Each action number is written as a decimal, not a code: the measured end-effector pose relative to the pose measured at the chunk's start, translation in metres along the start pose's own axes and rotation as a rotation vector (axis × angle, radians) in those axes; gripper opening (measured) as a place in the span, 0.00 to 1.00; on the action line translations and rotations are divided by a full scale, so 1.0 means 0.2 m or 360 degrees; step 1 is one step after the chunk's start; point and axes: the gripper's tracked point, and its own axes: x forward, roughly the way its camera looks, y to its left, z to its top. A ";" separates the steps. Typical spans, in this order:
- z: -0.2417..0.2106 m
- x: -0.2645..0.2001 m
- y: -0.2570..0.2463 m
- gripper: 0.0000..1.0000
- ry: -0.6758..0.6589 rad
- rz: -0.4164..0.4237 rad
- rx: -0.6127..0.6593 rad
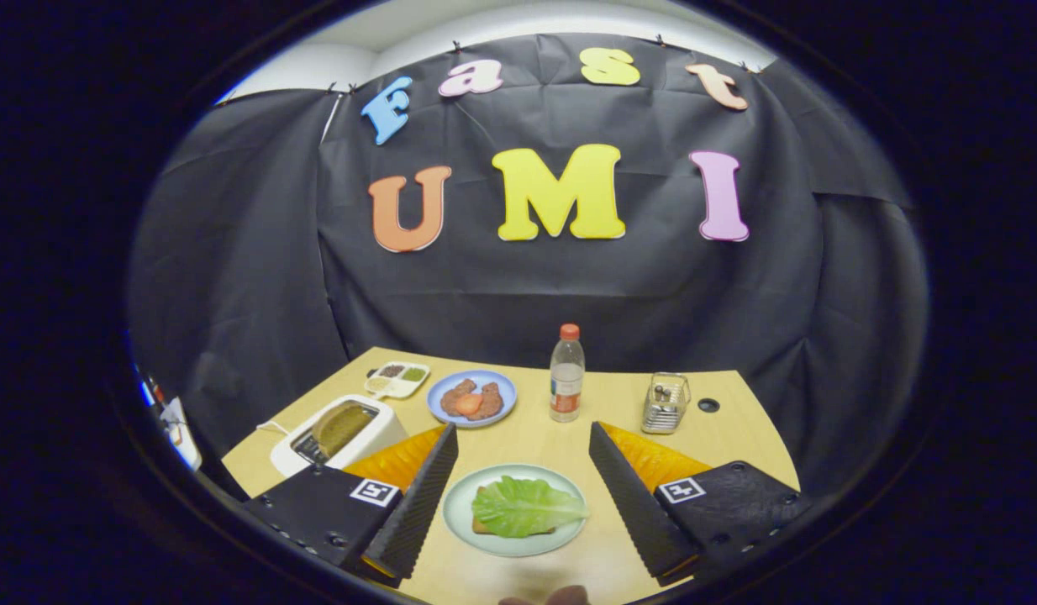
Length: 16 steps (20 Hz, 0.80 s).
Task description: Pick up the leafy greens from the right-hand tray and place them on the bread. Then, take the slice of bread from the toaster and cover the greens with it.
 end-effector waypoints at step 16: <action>-0.23 0.26 1.03 0.96 0.0120 0.0042 0.0030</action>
